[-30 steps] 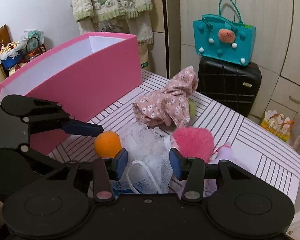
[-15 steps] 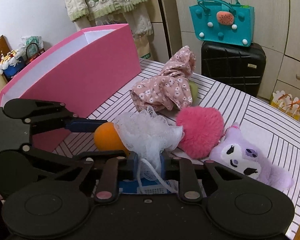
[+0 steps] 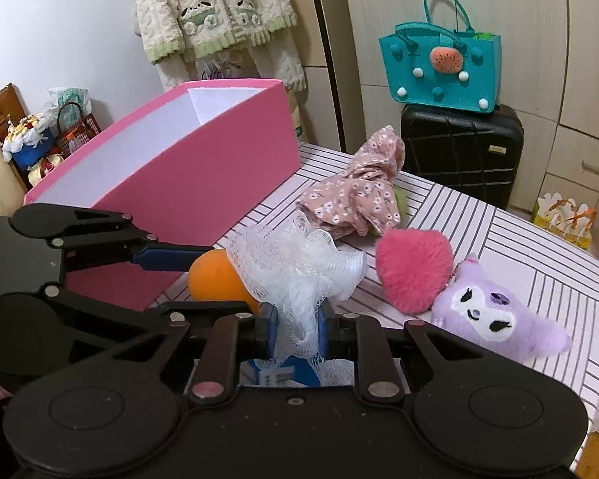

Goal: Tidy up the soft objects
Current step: 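Grasp the orange sponge with the left tool while the right tool grasps the white mesh puff, then carry the orange sponge with the left tool while the right tool carries the mesh puff to the box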

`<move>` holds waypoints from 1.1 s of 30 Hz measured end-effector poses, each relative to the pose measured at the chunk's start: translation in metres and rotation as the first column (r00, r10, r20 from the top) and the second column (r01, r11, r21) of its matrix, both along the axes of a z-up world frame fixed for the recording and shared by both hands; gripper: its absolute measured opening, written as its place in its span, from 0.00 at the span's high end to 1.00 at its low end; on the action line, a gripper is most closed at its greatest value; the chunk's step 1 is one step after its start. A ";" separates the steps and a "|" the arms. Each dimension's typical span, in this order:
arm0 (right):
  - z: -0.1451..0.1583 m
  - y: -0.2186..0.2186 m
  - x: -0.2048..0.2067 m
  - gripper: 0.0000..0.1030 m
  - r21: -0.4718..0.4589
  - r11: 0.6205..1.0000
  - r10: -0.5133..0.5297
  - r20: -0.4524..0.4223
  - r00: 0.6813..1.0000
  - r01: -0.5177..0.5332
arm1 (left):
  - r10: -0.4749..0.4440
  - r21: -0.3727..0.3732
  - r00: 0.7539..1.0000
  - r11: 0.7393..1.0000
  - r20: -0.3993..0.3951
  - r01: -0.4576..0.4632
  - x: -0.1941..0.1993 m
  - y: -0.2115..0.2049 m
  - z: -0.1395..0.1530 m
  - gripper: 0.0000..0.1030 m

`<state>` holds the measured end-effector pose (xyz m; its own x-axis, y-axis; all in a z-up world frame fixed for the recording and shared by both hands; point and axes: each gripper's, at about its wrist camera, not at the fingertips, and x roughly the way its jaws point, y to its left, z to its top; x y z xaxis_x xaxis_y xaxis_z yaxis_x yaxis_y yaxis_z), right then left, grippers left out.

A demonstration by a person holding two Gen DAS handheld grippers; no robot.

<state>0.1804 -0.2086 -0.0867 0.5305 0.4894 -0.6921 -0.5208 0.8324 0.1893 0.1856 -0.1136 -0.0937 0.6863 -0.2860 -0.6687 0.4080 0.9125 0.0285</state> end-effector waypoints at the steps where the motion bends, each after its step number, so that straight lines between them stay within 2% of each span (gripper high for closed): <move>1: 0.003 0.001 -0.004 0.78 -0.002 1.000 -0.001 0.002 1.000 0.001 | -0.003 -0.005 1.000 1.000 -0.003 0.003 -0.002 0.001 0.002 0.59; 15: 0.025 0.013 -0.059 0.78 -0.028 1.000 0.009 0.014 1.000 -0.008 | -0.056 -0.066 0.996 0.997 -0.073 0.051 -0.044 0.024 0.021 0.59; 26: 0.030 0.031 -0.096 0.78 0.002 1.000 0.032 -0.079 0.996 -0.031 | -0.087 -0.104 0.987 0.992 -0.135 0.073 -0.083 0.054 0.035 0.59; 33: 0.050 0.046 -0.115 0.77 0.012 0.996 0.094 -0.110 0.990 -0.093 | -0.103 -0.095 0.977 0.992 -0.186 0.087 -0.100 0.074 0.051 0.59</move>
